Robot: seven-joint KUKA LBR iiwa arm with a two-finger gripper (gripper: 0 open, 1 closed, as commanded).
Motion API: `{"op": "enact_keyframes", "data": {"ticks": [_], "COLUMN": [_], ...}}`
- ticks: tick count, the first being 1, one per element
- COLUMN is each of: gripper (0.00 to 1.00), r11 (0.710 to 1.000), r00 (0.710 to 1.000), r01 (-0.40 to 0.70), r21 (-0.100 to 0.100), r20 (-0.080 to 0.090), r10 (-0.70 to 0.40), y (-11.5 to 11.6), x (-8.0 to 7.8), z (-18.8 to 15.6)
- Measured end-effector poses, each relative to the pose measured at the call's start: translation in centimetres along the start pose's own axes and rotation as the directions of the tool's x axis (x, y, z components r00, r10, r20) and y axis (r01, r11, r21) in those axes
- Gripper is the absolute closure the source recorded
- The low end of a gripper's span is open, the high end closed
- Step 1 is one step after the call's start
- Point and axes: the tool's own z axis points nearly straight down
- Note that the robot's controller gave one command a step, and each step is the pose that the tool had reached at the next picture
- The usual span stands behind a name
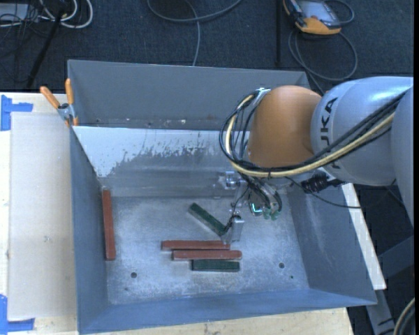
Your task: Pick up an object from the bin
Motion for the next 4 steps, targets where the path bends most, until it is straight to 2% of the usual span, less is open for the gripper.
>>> {"op": "enact_keyframes", "data": {"ticks": [1, 2, 3, 4], "gripper": [0.0, 0.0, 0.0, 0.0], "r11": [0.994, 1.0, 0.997, 0.985], "r00": [0.994, 1.0, 0.997, 0.985], "r01": [0.105, -0.005, -0.072, -0.173], "r21": [0.0, 0.0, -0.001, 0.001], "r20": [-0.004, 0.008, 0.01, 0.001], "r10": [-0.105, 0.005, 0.072, 0.173], "y": [4.6, 4.1, 4.4, 4.2], "x": [6.9, 7.9, 6.5, 7.1], "z": [6.9, 3.5, 1.0, 6.8]}}
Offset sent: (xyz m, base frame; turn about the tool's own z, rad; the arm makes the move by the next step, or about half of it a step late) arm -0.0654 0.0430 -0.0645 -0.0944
